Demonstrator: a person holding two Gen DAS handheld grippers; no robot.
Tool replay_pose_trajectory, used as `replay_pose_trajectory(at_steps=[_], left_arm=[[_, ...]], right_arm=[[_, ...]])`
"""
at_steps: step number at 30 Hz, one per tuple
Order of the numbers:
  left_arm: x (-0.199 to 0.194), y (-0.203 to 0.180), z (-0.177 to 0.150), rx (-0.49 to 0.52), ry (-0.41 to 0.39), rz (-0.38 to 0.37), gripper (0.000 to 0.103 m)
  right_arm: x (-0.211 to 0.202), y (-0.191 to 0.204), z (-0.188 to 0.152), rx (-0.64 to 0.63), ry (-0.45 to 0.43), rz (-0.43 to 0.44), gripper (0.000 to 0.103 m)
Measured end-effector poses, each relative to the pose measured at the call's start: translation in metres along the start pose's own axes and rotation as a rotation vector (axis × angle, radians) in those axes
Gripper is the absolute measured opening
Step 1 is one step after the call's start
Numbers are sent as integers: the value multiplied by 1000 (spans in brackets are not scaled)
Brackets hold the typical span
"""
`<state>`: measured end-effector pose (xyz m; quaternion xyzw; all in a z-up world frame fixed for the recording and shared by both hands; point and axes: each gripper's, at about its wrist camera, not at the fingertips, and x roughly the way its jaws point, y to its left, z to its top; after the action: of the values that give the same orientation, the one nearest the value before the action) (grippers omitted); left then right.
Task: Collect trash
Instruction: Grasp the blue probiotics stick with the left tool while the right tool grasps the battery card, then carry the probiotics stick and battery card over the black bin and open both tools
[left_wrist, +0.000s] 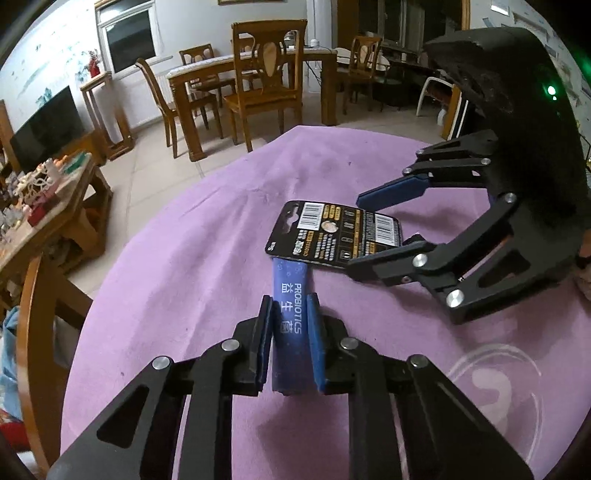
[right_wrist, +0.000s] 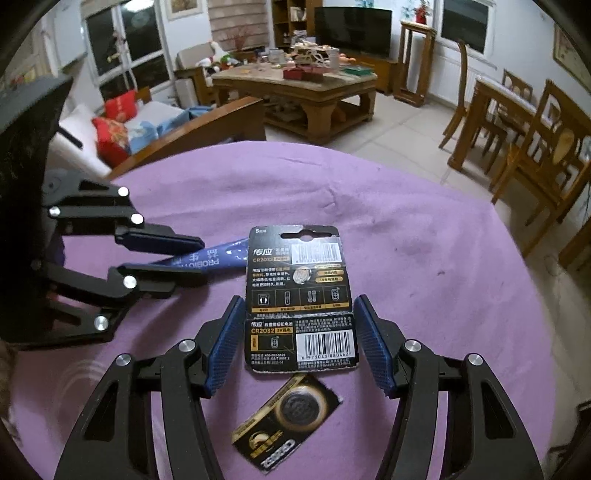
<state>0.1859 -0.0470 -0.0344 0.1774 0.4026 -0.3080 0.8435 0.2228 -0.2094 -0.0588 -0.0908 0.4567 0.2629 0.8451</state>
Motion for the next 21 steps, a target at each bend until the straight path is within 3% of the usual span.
replay_pose_trajectory(at_steps=[10,17,21], left_arm=[[-32,-10,-7,-84,-77,-25,17],[-58,-47,12,-78,-159,-75,17],[-61,-78,31,-46,-194,-90,17]], right_arm=[[-70,-13,-29,120,-126,109,60],[-140,-27,-61,200,-243,132,60],[-192,-53,-97,263,-322,117,60]])
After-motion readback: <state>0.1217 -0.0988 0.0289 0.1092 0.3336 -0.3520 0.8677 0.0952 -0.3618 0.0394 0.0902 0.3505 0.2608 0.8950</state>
